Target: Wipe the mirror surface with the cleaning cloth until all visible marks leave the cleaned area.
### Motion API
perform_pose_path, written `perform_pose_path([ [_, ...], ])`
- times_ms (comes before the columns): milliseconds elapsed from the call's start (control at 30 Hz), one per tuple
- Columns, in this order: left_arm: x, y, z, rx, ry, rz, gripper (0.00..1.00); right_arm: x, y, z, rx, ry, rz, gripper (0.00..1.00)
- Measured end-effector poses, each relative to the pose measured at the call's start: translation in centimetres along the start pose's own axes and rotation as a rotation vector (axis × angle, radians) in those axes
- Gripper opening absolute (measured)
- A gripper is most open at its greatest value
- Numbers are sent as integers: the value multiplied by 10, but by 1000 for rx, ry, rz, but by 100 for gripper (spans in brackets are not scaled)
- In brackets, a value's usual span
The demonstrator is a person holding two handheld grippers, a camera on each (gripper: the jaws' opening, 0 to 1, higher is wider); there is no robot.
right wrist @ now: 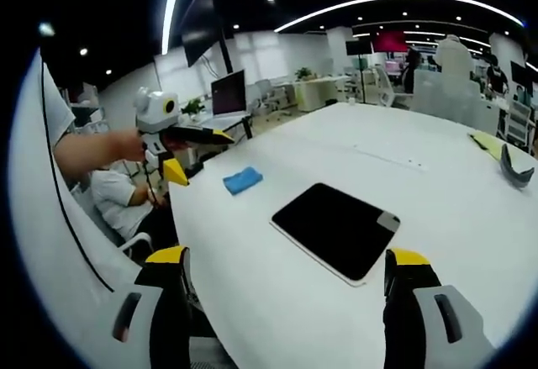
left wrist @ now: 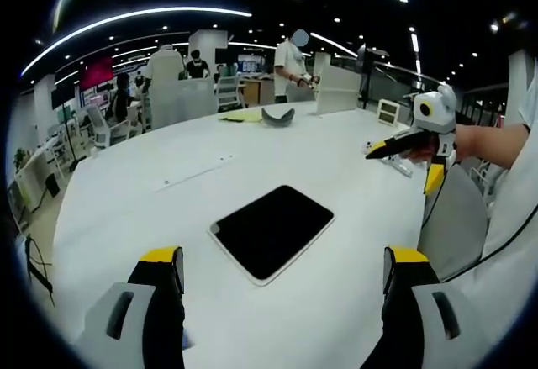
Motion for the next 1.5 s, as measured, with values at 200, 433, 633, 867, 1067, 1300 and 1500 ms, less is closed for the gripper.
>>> perform_pose_path([
  [200, -1, 0, 4, 1, -4, -4, 100, 1, -2, -2, 30, 0, -15, 96],
  [433, 0, -1, 8, 2, -7, -8, 100, 4, -3, -1, 19, 0, -2, 95],
  [633, 1, -2, 9, 2, -2, -11, 100, 6, -1, -1, 13, 3, 8, 96],
  [867, 3, 0, 13, 13, -5, -4, 100, 7, -3, 0, 16, 4, -1, 97],
  [1067, 3, 0, 19, 15, -14, -1, 100, 9, -2, -1, 11, 5, 10, 96],
  [1300, 2, 5, 25, 2, -32, -1, 100, 9, -2, 1, 17, 2, 4, 97],
  [1500, -4, 16, 43, -10, -59, 14, 100, 9, -2, 0, 17, 6, 14, 97],
])
Point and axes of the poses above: the point that each gripper's makers call its tool centre point, and the gripper's own axes: x roughly forward along the fingers, z roughly to its left, y roughly out of its underside, the point moved 5 cm from there along -x, roughly backward along the fingers, and after that the axes turned 4 degrees about x, right-handed, at the moved point
